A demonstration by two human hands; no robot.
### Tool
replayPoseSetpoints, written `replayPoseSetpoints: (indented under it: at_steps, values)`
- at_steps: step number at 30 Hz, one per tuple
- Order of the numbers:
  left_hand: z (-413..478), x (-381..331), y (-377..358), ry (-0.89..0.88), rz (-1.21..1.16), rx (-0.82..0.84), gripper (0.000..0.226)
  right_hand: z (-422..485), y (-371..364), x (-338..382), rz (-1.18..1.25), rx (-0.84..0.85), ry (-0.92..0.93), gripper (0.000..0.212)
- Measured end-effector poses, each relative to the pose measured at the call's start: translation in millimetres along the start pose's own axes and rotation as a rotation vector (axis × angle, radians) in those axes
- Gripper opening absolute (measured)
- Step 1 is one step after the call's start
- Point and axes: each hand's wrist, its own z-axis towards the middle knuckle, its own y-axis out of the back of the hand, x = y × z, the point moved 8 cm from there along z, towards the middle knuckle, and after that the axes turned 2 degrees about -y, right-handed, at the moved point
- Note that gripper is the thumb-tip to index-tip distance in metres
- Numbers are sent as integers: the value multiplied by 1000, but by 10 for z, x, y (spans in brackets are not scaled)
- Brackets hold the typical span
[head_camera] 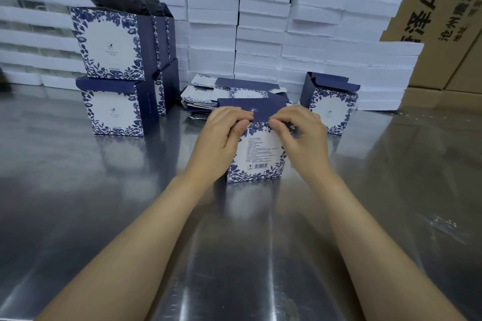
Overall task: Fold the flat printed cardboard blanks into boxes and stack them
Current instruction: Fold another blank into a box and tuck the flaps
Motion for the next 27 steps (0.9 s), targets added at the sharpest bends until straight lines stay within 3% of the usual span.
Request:
replayPoseSetpoints:
  at_steps: [11,17,23,27]
  values:
    - [7,0,-1,20,8,2,24,-15,-29,-48,12,23,27,6]
    - [14,16,23,38,-11,5,23,-32,-46,-111,145,-55,-66,5]
    - [12,61,34,56,-46,8,23,-19,-28,-202,229,64,-135,6]
    - [10,75,27,71,-70,7,23,-31,11,-216,282,32,-195,7]
